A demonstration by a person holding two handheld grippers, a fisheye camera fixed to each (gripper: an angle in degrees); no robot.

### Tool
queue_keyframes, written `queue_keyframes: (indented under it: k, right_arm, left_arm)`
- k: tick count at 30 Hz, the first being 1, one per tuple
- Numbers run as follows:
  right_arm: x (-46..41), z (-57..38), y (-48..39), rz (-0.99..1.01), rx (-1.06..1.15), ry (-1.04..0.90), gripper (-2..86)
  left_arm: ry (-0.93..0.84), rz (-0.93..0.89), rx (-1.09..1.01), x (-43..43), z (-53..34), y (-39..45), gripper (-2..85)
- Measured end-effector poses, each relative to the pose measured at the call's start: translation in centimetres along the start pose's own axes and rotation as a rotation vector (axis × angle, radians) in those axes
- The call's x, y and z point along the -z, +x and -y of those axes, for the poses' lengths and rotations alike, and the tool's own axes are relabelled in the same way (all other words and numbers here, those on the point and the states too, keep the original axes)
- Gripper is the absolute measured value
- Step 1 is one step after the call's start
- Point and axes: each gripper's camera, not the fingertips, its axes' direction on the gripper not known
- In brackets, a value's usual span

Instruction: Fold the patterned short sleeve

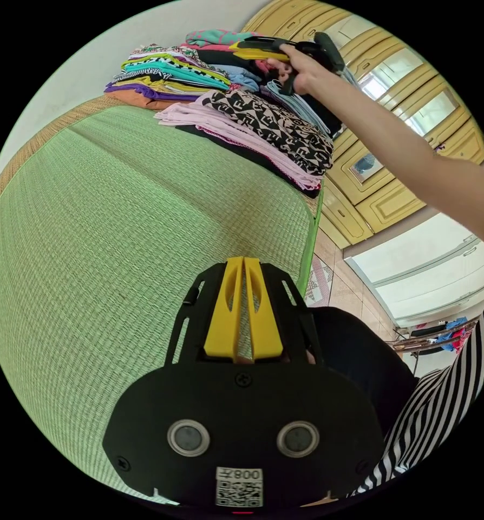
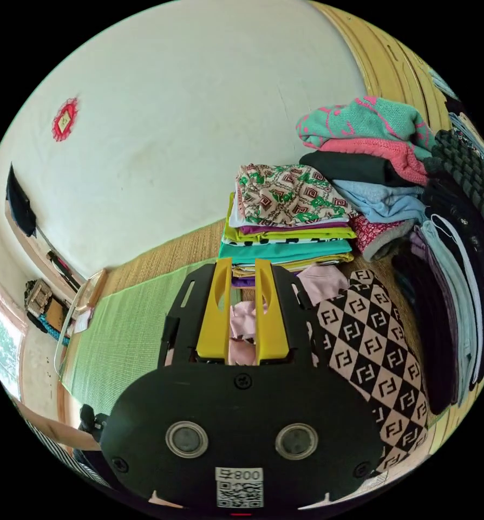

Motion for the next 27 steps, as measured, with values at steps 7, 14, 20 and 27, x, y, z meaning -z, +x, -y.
queue_keyframes:
  k: [7,14,20,27]
  right_arm:
    - [-8.0,8.1,4.0,-0.041,-0.093,0.014,7.7]
    - [-13.6,9.1,6.2,-0.105,-0.140,-0.011,5.8]
    - [-16.4,8.8,5.7,-0.189,-0.150,-0.047,1.3]
    - [-14.5,7.6,3.8,-0.119,-0.147,-0.008,0.2]
  left_arm:
    - [0.015,-0.002,0.004,2.9,-2.0,0.1,0.2]
    - [0.021,-0.069,0.031,6.0,-3.8,-0.8,0.1]
    - [0.023,-0.131,0.057,8.8,-5.2,-1.6,0.1]
    - [-0.025,-0.236,0.060,12.7,-6.7,-2.4,0.0]
